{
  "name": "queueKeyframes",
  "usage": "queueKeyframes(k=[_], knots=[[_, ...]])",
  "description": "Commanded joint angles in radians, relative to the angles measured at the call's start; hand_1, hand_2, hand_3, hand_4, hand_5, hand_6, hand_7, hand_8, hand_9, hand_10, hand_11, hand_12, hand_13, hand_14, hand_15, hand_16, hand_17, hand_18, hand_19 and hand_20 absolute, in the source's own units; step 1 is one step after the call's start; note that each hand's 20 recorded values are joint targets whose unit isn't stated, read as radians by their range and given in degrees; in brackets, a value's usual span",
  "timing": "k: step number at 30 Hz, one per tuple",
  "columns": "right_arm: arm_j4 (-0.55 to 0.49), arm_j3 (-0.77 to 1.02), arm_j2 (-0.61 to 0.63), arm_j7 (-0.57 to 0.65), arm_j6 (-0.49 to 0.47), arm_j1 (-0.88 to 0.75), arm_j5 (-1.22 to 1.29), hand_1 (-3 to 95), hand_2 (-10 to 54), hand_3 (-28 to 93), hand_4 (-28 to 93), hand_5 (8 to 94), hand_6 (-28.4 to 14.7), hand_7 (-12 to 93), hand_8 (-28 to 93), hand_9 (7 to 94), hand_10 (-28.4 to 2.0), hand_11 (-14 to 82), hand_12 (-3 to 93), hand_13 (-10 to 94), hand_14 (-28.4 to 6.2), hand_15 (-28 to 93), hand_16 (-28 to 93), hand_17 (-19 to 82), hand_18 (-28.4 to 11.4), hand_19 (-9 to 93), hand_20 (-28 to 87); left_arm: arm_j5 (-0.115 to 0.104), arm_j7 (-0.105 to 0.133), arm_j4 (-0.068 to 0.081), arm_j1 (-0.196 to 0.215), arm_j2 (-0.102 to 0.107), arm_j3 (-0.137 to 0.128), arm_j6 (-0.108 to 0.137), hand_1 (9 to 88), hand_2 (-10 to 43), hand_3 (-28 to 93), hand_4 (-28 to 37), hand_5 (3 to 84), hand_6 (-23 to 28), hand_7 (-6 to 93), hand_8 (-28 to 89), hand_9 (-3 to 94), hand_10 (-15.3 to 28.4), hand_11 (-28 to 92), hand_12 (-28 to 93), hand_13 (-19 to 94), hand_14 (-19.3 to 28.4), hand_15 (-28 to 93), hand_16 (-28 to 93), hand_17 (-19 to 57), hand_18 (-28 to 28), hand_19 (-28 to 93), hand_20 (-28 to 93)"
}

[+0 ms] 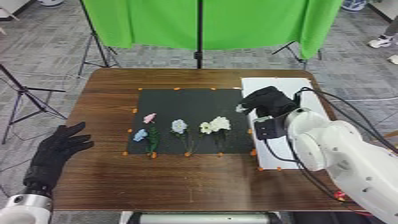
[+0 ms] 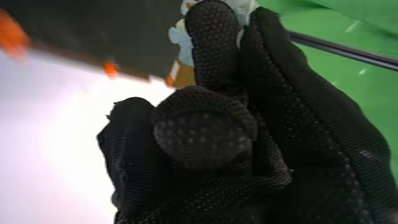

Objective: Arrange flowers

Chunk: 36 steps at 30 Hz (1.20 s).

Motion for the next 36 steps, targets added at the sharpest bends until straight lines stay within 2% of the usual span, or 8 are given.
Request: queueKeyframes(k=[1, 9, 17, 20, 24, 31, 36], knots=[[0.001, -0.014, -0.055, -0.001, 0.018, -0.098, -0.093, 65.0, -9.5, 57, -18, 79.4, -0.3, 21, 7, 91.0, -9.2, 8.3, 40.4, 92, -1.4, 57, 36, 64, -13.1, 93, 50, 0.004, -0.010, 0.001, 0.006, -0.004, 0.001, -0.009, 17.2, 24.8, 59, -28.3, 44.6, 6.1, 7.9, -6, 48.5, 16.6, 18, 9, 43, 21.7, 26, -4, 6.2, 16.8, 20, 17], [0.019, -0.033, -0.057, -0.006, -0.002, -0.080, -0.090, 62.8, -9.5, 57, -17, 78.9, -0.6, 21, 7, 90.7, -9.7, 8.2, 40.4, 93, -1.6, 56, 36, 64, -13.3, 93, 49, 0.004, -0.013, 0.001, 0.008, -0.008, -0.001, -0.013, 17.4, 25.1, 58, -28.3, 44.6, 6.1, 8.0, -6, 48.4, 16.5, 18, 9, 42, 21.7, 27, -4, 6.2, 16.7, 20, 17], [0.021, -0.042, -0.043, -0.008, -0.022, -0.096, -0.109, 58.0, -9.5, 56, -15, 73.5, -0.3, 20, 6, 89.0, -9.4, 11.2, 44.2, 91, -2.4, 57, 36, 63, -14.3, 93, 50, 0.005, -0.015, 0.002, 0.005, -0.008, 0.002, -0.014, 17.0, 25.0, 59, -28.3, 44.6, 6.1, 7.9, -6, 48.4, 16.6, 18, 9, 42, 21.8, 27, -4, 6.1, 16.7, 20, 16], [0.037, -0.042, -0.046, -0.002, -0.055, -0.088, -0.128, 56.2, -9.5, 55, -14, 72.4, -0.4, 19, 6, 87.4, -9.7, 15.3, 41.5, 91, -2.6, 58, 36, 63, -14.6, 93, 51, 0.004, -0.016, 0.001, 0.007, -0.009, -0.002, -0.016, 17.1, 25.0, 59, -28.3, 44.6, 6.1, 7.9, -6, 48.4, 16.6, 18, 9, 42, 21.8, 27, -4, 6.0, 16.7, 20, 16], [0.031, -0.048, -0.027, -0.007, -0.055, -0.099, -0.143, 51.5, -9.5, 60, -16, 70.7, -0.3, 18, 4, 85.6, -10.6, 20.8, 38.2, 91, -2.7, 58, 36, 62, -14.8, 93, 51, 0.004, -0.016, 0.001, 0.007, -0.008, -0.002, -0.014, 17.0, 24.9, 59, -28.3, 44.6, 6.1, 7.9, -6, 48.4, 16.6, 18, 9, 42, 21.9, 27, -4, 6.0, 16.7, 20, 16], [0.033, -0.043, -0.007, -0.013, -0.060, -0.100, -0.156, 48.7, -9.5, 63, -16, 69.5, 0.0, 17, 2, 84.6, -11.3, 24.2, 36.0, 90, -3.1, 58, 35, 62, -15.0, 93, 51, 0.004, -0.014, -0.001, 0.011, -0.008, -0.003, -0.011, 17.0, 24.8, 59, -28.3, 44.6, 6.0, 7.9, -6, 48.4, 16.6, 18, 9, 42, 21.9, 27, -4, 5.9, 16.7, 20, 16], [0.024, 0.028, -0.005, -0.038, -0.040, -0.118, -0.187, 46.8, -9.5, 64, -17, 68.6, 0.3, 18, -2, 83.4, -12.0, 28.1, 32.0, 90, -3.3, 59, 35, 62, -15.1, 93, 51, 0.004, -0.013, -0.004, 0.017, -0.010, -0.004, -0.010, 17.2, 24.8, 59, -28.3, 44.6, 6.0, 7.9, -6, 48.4, 16.6, 18, 9, 42, 21.9, 27, -4, 5.9, 16.7, 20, 16]])
